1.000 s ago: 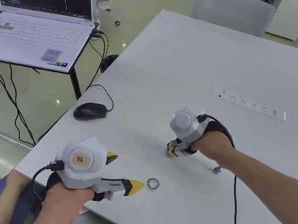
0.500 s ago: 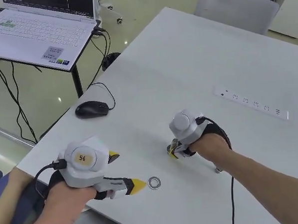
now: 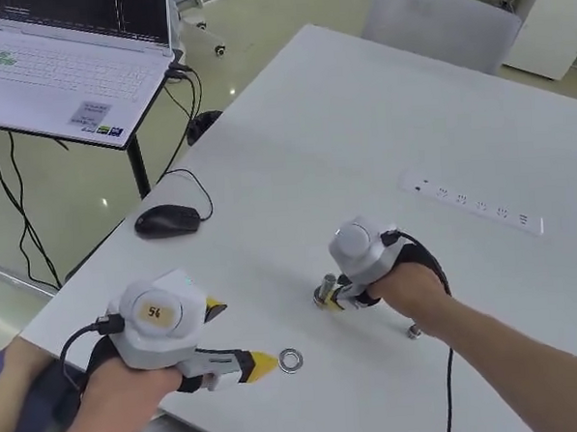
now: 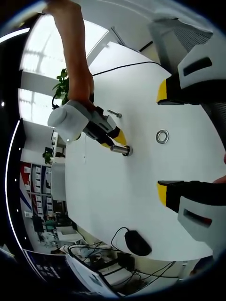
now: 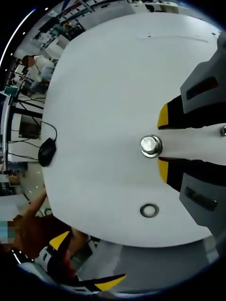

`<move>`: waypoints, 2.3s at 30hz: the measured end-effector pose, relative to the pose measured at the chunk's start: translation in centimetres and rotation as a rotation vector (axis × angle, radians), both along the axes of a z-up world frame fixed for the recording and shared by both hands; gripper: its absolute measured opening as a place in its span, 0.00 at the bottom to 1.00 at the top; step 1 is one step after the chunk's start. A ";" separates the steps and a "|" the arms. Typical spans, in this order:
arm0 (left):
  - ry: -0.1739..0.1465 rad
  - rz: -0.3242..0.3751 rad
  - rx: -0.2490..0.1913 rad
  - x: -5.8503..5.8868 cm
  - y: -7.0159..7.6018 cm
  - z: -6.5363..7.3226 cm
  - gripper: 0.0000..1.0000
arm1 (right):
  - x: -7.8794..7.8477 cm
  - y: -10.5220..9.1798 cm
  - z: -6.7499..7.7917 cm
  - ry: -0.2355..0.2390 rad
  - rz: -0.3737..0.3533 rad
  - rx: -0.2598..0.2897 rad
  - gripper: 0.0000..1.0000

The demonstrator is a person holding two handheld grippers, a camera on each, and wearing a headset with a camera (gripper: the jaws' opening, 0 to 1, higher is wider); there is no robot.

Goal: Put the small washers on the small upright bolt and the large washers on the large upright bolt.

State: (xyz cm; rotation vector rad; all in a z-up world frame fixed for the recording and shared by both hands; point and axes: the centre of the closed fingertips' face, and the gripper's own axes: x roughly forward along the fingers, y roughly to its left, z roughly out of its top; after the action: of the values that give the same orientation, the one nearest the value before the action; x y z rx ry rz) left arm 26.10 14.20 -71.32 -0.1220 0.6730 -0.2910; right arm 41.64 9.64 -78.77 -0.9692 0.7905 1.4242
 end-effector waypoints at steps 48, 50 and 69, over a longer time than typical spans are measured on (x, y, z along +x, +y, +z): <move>-0.012 -0.010 0.005 -0.7 -0.6 0.6 0.65 | -11.3 -0.3 -3.3 0.133 0.223 -0.016 0.34; -0.013 -0.010 0.004 -0.7 -0.6 0.6 0.65 | -11.4 -0.1 -3.3 0.133 0.228 -0.014 0.34; -0.011 -0.017 0.003 -0.6 -0.9 0.5 0.65 | -12.2 0.3 -3.7 0.073 0.304 -0.007 0.30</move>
State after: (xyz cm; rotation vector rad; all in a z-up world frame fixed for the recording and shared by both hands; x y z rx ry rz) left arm 25.50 13.33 -70.81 -0.1114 0.6637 -0.3066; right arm 29.46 9.91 -82.47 -1.0814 0.7227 1.7279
